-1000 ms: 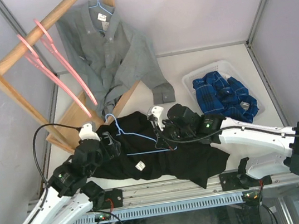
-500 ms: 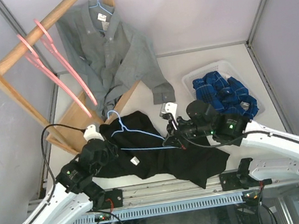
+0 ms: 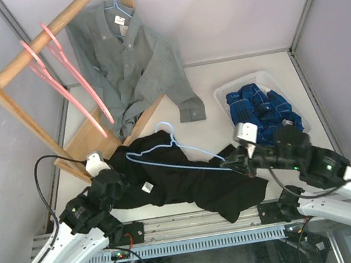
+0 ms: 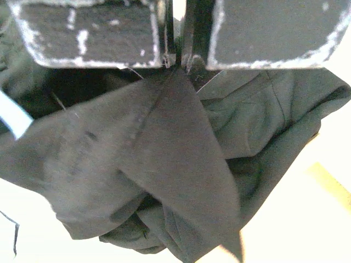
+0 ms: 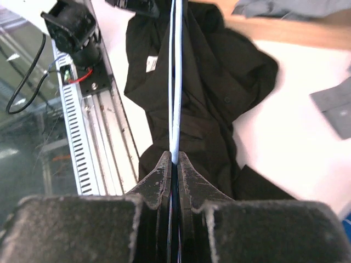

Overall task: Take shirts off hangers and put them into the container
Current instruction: Remove the shirt from the hanger, then place the hanger on the clothesline.

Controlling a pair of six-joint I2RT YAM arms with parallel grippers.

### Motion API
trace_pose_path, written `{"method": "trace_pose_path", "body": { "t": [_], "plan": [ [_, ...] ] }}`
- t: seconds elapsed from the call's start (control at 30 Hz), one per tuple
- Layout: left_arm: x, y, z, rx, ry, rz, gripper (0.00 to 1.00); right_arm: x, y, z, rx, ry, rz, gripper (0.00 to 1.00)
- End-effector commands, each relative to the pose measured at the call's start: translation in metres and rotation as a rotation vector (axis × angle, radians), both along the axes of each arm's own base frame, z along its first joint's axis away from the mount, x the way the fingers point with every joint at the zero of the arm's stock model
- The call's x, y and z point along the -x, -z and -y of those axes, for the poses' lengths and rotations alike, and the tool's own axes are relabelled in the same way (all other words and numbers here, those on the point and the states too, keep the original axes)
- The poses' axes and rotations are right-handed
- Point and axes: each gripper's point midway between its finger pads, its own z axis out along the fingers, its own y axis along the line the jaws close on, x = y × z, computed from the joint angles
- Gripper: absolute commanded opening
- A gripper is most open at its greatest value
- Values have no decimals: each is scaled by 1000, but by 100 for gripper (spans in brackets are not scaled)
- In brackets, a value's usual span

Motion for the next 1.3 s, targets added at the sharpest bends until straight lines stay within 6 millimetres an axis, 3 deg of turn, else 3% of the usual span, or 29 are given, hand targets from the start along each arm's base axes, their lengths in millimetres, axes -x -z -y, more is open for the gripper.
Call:
{"method": "trace_pose_path", "body": {
  "t": [0.0, 0.17, 0.37, 0.5, 0.6, 0.73, 0.8, 1.0, 1.13, 1.27],
  "plan": [
    [-6, -21, -3, 33, -46, 56, 0, -15, -34, 19, -99, 97, 185, 0],
    [-8, -24, 4, 46, -13, 61, 0, -25, -48, 29, -149, 180, 239, 0],
    [-8, -31, 25, 71, 116, 78, 0, -51, -47, 30, -181, 327, 216, 0],
    [-4, -40, 58, 79, 326, 62, 11, -63, -51, 17, -225, 361, 168, 0],
    [-1, -43, 63, 57, 376, 27, 28, -68, -57, 5, -270, 362, 143, 0],
    [-4, -50, 49, 32, 301, 37, 58, -74, -66, -11, -344, 353, 95, 0],
    [-5, -54, 35, 5, 240, 53, 67, -74, -70, -21, -379, 333, 65, 0],
    [2, -81, 9, -5, 191, 163, 79, -86, -78, -34, -448, 365, 19, 0],
    [5, -91, -9, -32, 158, 258, 96, -99, -89, -31, -491, 433, 32, 0],
    [4, -98, -9, -4, 160, 322, 100, -108, -101, -40, -483, 413, 27, 0]
  ]
}}
